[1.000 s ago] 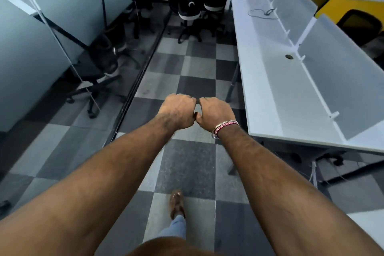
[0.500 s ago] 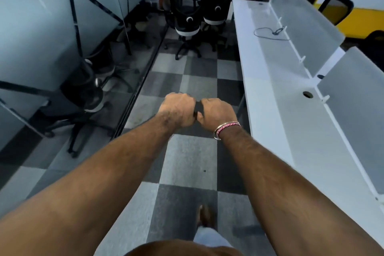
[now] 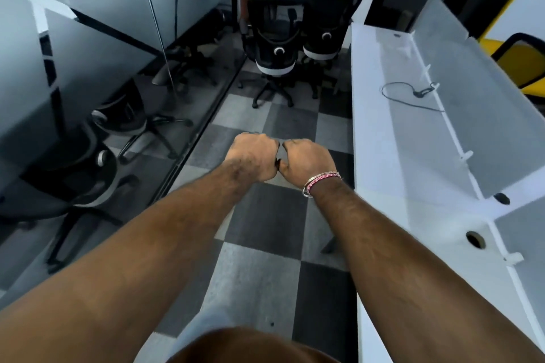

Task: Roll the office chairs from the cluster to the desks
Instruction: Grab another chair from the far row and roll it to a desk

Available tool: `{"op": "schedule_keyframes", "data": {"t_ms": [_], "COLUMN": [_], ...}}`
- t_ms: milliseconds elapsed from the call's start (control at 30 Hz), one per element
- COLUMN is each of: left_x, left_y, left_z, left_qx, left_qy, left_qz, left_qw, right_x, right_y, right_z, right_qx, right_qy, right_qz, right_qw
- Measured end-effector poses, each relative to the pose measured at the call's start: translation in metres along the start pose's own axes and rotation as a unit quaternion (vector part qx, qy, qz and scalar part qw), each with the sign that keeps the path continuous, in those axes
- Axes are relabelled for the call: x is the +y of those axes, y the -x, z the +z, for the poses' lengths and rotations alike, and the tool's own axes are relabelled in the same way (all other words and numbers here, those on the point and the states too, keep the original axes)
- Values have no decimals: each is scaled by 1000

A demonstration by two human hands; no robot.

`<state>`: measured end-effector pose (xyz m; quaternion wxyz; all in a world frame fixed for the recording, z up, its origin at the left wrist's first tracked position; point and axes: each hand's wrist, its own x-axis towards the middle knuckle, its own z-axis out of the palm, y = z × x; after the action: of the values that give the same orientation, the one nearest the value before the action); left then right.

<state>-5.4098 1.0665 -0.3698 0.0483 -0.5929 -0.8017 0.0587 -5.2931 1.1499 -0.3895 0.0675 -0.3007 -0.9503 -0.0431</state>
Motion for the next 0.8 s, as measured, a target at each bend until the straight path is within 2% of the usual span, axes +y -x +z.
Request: {"op": "schedule_keyframes", "data": {"t_ms": [300, 500, 800], "left_x": [-78, -160, -212], "left_y": [-228, -397, -601], "left_z": [48, 42, 70], "left_qx": [-16, -35, -61], "left_qy": [11, -12, 20], "left_qz": [21, 32, 25], "left_qw": [1000, 999, 998], "right_x": [67, 98, 178], "right_y": [-220, -396, -593], "right_z": [72, 89, 145], "right_qx": [4, 8, 9], "right_qy": [-11, -35, -41], "right_qz": [22, 60, 51], "right_qw": [1000, 998, 998]}}
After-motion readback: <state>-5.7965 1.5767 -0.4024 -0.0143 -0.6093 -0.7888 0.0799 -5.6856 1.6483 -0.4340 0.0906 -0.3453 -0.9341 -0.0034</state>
